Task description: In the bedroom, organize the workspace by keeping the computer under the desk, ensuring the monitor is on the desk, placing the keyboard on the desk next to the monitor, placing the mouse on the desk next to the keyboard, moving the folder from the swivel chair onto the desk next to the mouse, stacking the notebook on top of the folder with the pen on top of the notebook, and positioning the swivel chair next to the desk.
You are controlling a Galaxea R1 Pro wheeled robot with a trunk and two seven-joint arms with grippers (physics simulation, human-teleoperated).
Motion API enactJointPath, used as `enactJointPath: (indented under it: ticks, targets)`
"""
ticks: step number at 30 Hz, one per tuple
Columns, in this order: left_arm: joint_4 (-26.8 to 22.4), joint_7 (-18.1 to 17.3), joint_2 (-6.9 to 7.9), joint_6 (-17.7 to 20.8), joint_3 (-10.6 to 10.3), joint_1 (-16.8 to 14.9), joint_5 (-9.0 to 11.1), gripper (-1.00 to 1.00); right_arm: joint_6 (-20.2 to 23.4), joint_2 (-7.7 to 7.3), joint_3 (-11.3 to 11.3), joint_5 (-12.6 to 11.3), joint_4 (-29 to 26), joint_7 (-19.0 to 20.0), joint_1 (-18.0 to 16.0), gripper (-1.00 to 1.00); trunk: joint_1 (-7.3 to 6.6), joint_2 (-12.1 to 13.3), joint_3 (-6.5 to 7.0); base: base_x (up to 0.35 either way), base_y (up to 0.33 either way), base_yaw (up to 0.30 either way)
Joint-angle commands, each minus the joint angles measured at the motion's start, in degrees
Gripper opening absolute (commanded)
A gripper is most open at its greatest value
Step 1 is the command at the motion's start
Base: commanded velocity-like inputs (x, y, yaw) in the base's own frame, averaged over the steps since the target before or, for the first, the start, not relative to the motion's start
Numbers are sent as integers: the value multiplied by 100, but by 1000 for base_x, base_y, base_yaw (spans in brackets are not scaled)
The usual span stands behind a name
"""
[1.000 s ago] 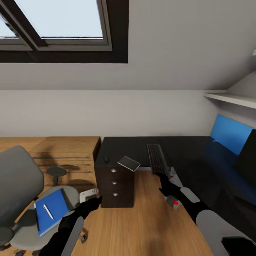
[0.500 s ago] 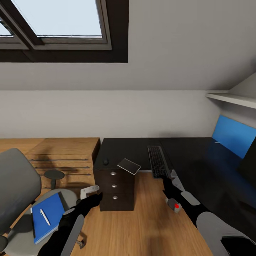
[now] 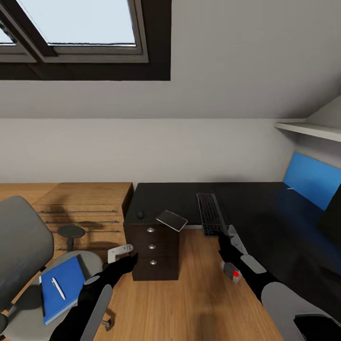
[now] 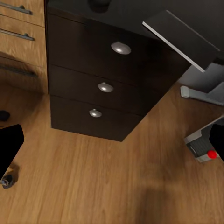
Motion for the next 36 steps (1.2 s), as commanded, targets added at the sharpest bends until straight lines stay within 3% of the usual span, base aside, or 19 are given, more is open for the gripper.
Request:
enactJointPath:
  ticks: [1, 6, 12, 20, 27, 36]
  targets:
    - [-34, 53, 1, 20, -42, -4, 61, 100, -89, -5, 31, -47, 4, 16, -5, 100, 24, -48, -27, 0, 0, 0]
    - [-661, 52, 1, 289, -178, 286, 234, 100, -367, -15, 27, -45, -157, 20, -5, 100, 133, -248, -116, 0, 0, 0]
    - [-1025, 50, 8, 719, -211, 446, 402, 100, -419, -23, 30, -47, -245, 19, -5, 100, 265, -489, -224, 0, 0, 0]
    - [-1103, 64, 10, 883, -218, 482, 490, 100, -394, -35, -41, -57, -253, 5, -5, 100, 441, -810, -368, 0, 0, 0]
    - [-1104, 67, 10, 903, -221, 487, 502, 100, -365, -129, -453, -63, -242, 0, -5, 100, 595, -1091, -493, 0, 0, 0]
    - [-879, 378, 2, 896, -264, 490, 494, 100, -359, -279, -627, -63, -216, -31, -5, 100, 792, -1452, -655, 0, 0, 0]
